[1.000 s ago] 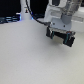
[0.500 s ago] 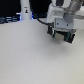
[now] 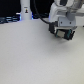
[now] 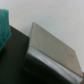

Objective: Open the kcup holder, insert the kcup into the holder, and close the kcup holder

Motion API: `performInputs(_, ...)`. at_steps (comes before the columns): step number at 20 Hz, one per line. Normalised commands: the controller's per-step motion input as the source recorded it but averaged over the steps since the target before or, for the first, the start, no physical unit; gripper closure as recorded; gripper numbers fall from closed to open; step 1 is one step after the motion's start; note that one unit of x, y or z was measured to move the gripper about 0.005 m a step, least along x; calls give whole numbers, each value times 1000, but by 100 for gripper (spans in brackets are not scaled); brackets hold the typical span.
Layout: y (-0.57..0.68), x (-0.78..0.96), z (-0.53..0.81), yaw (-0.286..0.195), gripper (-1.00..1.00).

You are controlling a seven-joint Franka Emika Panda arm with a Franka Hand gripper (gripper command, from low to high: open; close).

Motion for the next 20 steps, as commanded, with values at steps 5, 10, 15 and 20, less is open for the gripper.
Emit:
performInputs(5, 460, -452, -4, 127, -100)
performInputs(10, 472, -579, 10, 105, -100)
performInputs(15, 477, -701, 16, 77, -100)
performInputs(20, 501, -969, -3, 18, -100)
